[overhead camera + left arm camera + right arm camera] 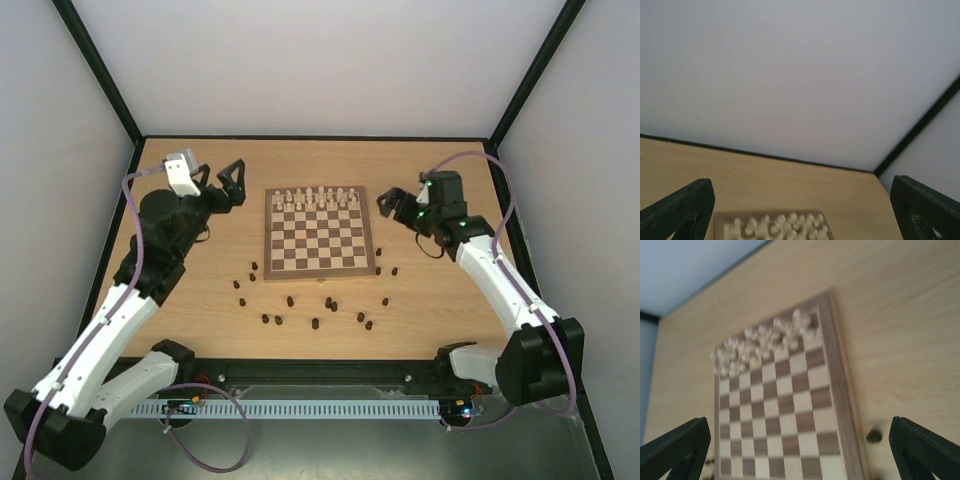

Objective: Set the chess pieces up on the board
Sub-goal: Pick up the chess piece at the center of the board.

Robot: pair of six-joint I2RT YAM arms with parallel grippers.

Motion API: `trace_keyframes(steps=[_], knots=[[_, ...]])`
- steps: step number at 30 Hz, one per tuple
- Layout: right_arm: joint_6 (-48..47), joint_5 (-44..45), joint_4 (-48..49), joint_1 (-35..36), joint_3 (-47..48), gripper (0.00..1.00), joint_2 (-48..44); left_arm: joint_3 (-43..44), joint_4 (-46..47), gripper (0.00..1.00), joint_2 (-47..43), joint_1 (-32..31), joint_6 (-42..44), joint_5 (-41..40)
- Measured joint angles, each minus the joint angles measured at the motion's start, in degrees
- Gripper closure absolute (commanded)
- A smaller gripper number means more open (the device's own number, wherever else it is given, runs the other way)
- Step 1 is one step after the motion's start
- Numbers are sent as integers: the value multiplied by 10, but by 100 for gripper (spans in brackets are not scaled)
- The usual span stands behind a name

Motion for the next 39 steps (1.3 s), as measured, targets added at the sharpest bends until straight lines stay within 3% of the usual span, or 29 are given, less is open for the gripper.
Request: trace_keyframes(steps=[4, 11, 14, 21, 26, 33, 39], knots=[[-27, 36, -59, 63, -7, 1, -26, -5, -82, 1, -50, -17, 0, 39], [-47, 102, -124, 66, -64, 1, -161, -109, -127, 1, -153, -17, -24, 113], [-51, 112, -134, 66, -65, 1, -176, -131, -131, 1, -179, -17, -32, 141], [-53, 114, -136, 66, -65, 1, -121, -137, -130, 1, -163, -17, -42, 181], [-53, 118, -116, 66, -65, 1, -69, -140, -142, 1, -96, -17, -37, 183], [-53, 147, -76, 66, -66, 0, -7, -203, -173, 1, -69, -17, -35, 150], [-49, 165, -43, 77, -122, 6, -24, -217, -182, 1, -70, -17, -45, 116]])
